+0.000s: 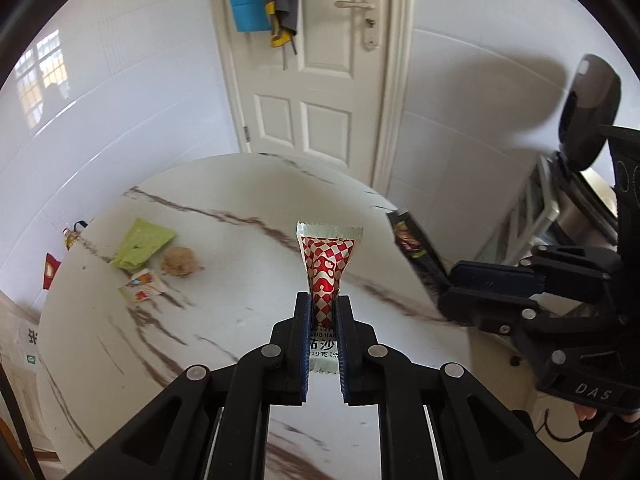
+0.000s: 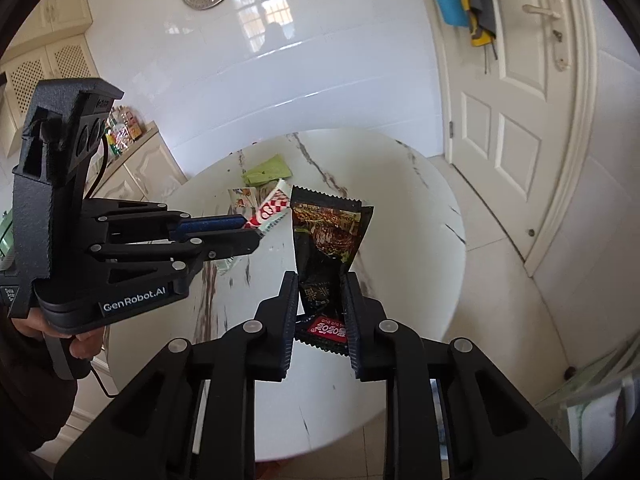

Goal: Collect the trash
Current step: 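Carry both wrappers to the blue bucket and open both tools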

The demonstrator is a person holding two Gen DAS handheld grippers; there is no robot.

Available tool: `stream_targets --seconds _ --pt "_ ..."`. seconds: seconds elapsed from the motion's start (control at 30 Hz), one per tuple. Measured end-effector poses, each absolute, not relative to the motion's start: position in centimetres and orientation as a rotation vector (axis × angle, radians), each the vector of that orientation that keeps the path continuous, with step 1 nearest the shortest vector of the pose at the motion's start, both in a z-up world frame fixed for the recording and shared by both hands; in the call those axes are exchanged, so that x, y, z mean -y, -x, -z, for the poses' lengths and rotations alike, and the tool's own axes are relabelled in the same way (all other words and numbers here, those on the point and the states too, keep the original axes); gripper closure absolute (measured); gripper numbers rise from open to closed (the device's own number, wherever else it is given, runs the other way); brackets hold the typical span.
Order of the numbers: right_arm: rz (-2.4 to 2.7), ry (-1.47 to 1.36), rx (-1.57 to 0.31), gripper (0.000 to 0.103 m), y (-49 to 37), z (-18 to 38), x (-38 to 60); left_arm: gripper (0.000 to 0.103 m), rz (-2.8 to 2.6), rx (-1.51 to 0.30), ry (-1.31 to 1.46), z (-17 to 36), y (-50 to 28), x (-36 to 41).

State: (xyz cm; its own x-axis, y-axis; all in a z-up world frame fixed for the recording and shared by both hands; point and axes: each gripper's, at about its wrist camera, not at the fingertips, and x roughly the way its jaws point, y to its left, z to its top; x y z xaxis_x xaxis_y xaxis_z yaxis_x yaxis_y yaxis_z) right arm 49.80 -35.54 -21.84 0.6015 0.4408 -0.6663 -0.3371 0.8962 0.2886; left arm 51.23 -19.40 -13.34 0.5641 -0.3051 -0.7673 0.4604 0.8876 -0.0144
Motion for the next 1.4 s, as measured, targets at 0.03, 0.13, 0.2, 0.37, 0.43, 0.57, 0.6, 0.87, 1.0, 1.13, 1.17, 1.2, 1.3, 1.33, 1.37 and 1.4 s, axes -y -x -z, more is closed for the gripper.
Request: stream_targets --seconds 0.03,0.13,0.2,0.37,0.43,0.57,0.6,0.87,1.0,1.13,1.17,1.2,1.3,1.33,1.37,1.4 --pt "-0.452 -0.157 -0.807 0.091 -49.6 21.9 35.9 0.095 0.455 -0.869 -0.201 13.5 -50.9 19.9" --pt "-0.482 -0.191 -0.845 0.091 -49.7 23.4 35.7 0.095 0.459 -0.906 -0.223 14.3 -50.1 20.5" --pt "-0.48 -0.164 -0.885 0.091 -49.9 24.9 35.1 0.095 0.449 -0.926 -0.229 14.7 -49.8 20.6" --pt "-0.458 -0.134 -0.913 0.087 -50.1 27.1 34.5 0.095 0.43 -0.964 -0.217 15.6 -49.6 20.3" --pt "-0.442 -0.113 -0.921 0.079 -50.3 27.1 34.1 0.095 0.43 -0.966 -0.21 15.8 -49.9 20.1" --pt "-0.387 -0.027 -0.904 0.047 -50.0 26.8 33.1 0.095 0.429 -0.966 -0.199 16.1 -50.2 19.5" --pt "-0.384 0.0 -0.909 0.045 -49.9 26.9 32.8 0.095 0.43 -0.967 -0.194 16.2 -50.2 19.3" --pt "-0.394 0.003 -0.906 0.072 -50.1 28.0 32.1 0.095 0.438 -0.979 -0.181 16.7 -50.1 18.8" --pt "-0.403 0.023 -0.897 0.081 -49.8 27.9 31.7 0.095 0.438 -0.976 -0.174 16.6 -50.0 19.0" --pt "-0.438 -0.034 -0.896 0.087 -49.6 27.8 32.4 0.095 0.442 -0.979 -0.178 16.5 -49.8 19.4" --pt "-0.442 -0.043 -0.89 0.088 -49.4 27.7 32.6 0.095 0.443 -0.978 -0.178 16.4 -49.7 19.6" --pt "-0.448 -0.052 -0.887 0.088 -49.3 27.7 32.7 0.095 0.447 -0.978 -0.178 16.3 -49.7 19.8" --pt "-0.457 -0.077 -0.878 0.09 -48.8 27.5 33.2 0.095 0.463 -0.975 -0.191 15.9 -49.4 20.8" --pt "-0.46 -0.089 -0.877 0.09 -48.7 27.4 33.6 0.095 0.47 -0.972 -0.195 15.8 -49.3 21.2" --pt "-0.456 -0.1 -0.87 0.09 -48.5 27.3 34.0 0.095 0.479 -0.967 -0.197 15.5 -49.1 21.7" --pt "-0.449 -0.107 -0.86 0.09 -48.2 27.1 34.5 0.095 0.488 -0.965 -0.2 15.3 -49.0 22.1"
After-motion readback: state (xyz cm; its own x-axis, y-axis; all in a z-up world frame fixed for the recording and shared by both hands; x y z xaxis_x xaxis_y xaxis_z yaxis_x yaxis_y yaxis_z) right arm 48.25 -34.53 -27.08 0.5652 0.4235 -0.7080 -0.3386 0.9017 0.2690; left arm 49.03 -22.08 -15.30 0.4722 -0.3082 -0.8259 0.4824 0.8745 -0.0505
